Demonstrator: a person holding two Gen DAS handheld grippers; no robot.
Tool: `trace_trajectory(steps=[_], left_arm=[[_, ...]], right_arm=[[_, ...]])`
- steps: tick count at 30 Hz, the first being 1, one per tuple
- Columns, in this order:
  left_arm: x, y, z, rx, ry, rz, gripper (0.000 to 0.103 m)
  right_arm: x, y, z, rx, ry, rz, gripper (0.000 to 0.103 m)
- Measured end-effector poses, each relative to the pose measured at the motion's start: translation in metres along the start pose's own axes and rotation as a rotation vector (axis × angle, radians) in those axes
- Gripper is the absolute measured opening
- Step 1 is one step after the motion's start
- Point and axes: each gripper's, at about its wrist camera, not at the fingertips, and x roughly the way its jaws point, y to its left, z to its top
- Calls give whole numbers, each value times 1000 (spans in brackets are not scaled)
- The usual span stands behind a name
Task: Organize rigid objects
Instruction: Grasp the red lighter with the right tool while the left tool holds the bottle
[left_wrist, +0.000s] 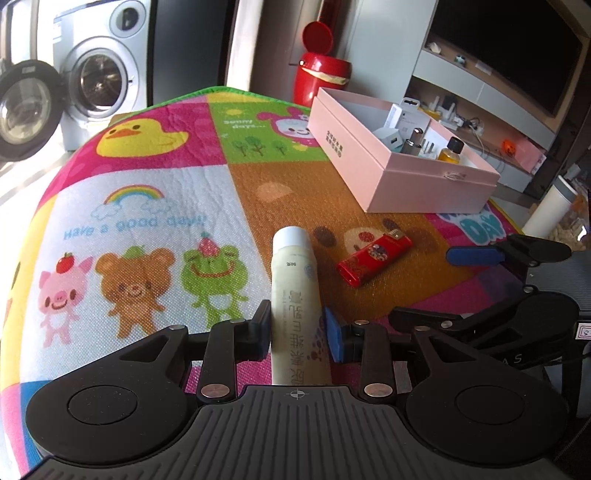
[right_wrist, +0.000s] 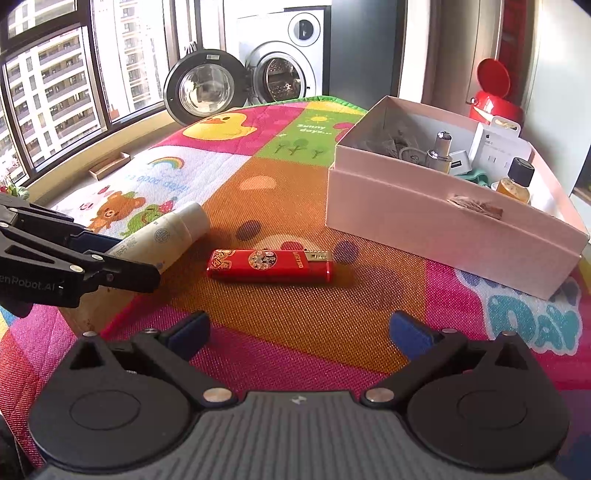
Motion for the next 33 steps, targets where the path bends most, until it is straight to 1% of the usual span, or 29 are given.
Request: trace_trajectory(steps=[2, 6, 10, 12, 13, 14, 17, 22, 26, 29, 31, 33], left_arm=[[0, 3, 0, -25, -4, -7, 35], [0, 7, 5, -39, 17, -24, 35], [1, 9, 6, -51, 26, -34, 35], [1, 11, 7, -69, 27, -37, 35], [2, 11, 8, -82, 31, -36, 35], [2, 11, 9, -92, 37, -32, 35], [7, 4, 17, -82, 54, 0, 34], [22, -8, 27, -41, 37, 55, 34], [25, -7, 28, -54, 25, 55, 34], [22, -2, 22, -65, -4, 30, 34], [18, -3, 15, -52, -32, 24, 33], [16, -8, 11, -30, -45, 41, 32]], right_arm=[[0, 1, 1, 1, -1, -5, 103], [8, 6, 9, -4, -3, -6, 103], [20, 14, 21, -11, -16, 17, 102], [22, 16, 25, -19, -37, 9, 92], [21, 16, 25, -27, -44, 10, 84], [20, 15, 25, -37, -46, 5, 82], [15, 6, 20, -27, -50, -12, 82], [2, -10, 6, -2, -57, -32, 82], [-1, -15, 1, 21, -59, -35, 82], [-1, -14, 1, 17, -61, -43, 82], [-1, -15, 0, 22, -62, -39, 82], [-1, -15, 1, 22, -63, -39, 82]])
